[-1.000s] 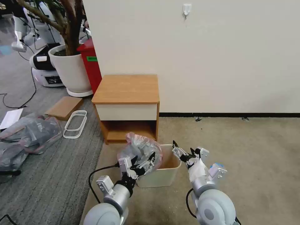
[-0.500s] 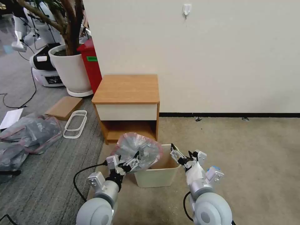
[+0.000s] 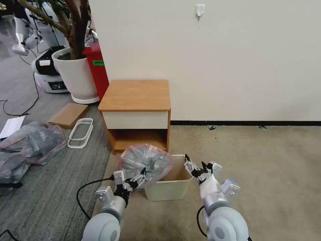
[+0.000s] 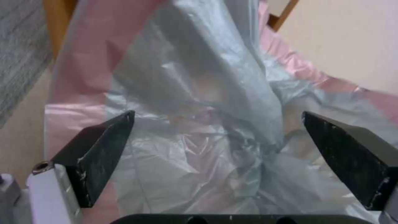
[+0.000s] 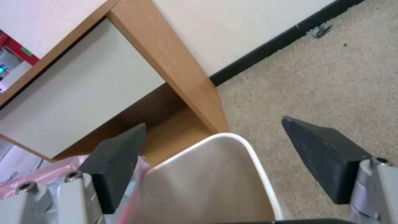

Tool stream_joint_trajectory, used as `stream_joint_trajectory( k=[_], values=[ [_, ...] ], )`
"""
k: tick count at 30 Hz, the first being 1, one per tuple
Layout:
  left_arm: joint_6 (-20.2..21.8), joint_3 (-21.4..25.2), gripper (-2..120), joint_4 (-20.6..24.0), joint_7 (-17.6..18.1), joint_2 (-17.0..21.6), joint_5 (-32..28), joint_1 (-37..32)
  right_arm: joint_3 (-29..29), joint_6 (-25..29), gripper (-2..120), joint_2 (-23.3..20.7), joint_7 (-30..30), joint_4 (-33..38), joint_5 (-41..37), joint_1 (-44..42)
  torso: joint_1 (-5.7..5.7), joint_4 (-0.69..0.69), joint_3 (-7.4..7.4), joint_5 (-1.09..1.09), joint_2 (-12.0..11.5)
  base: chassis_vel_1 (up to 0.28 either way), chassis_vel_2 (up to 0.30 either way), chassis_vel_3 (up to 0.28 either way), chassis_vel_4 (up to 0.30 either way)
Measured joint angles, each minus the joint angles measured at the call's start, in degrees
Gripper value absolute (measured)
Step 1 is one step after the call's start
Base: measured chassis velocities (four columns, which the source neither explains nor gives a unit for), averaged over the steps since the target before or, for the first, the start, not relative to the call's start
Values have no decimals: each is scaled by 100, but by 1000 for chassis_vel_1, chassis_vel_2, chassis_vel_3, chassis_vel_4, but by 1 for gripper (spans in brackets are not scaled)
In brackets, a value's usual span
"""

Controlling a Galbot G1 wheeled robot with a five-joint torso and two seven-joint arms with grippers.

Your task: Pick up the garbage bag from the table and place it over the trash can.

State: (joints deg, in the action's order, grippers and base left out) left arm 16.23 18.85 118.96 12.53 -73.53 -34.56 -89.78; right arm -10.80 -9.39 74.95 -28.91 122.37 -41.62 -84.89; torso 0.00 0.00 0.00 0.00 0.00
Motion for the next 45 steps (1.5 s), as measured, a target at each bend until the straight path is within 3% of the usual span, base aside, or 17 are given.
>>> stream_joint_trajectory(
  k=[3,10,22,28,42,45],
  values=[
    [-124,36,100,20,-312,148,177,-80,-8,8,84,-2,-7,-2,-10,7,0,0,0,0,0,0,0,0,0],
    [-98,69,100,53,-383,311,187,-102,-17,18,80,-7,-12,-4,-18,25,0,0,0,0,0,0,0,0,0],
    [187,-44,100,61,-78,596,168,-26,-27,40,62,-10,-24,-20,-36,70,0,0,0,-1,0,0,0,0,0],
    [267,-154,99,34,52,664,130,28,-33,42,61,-14,-26,-39,-39,80,0,0,0,-1,0,0,0,0,0],
    [602,-478,53,-53,585,999,-541,418,-60,77,60,-37,-27,-141,-49,131,0,0,0,0,0,0,0,0,0],
    [701,-537,49,-51,684,1072,-685,497,-63,78,59,-39,-28,-154,-51,140,0,0,0,0,0,0,0,0,0]
  ],
)
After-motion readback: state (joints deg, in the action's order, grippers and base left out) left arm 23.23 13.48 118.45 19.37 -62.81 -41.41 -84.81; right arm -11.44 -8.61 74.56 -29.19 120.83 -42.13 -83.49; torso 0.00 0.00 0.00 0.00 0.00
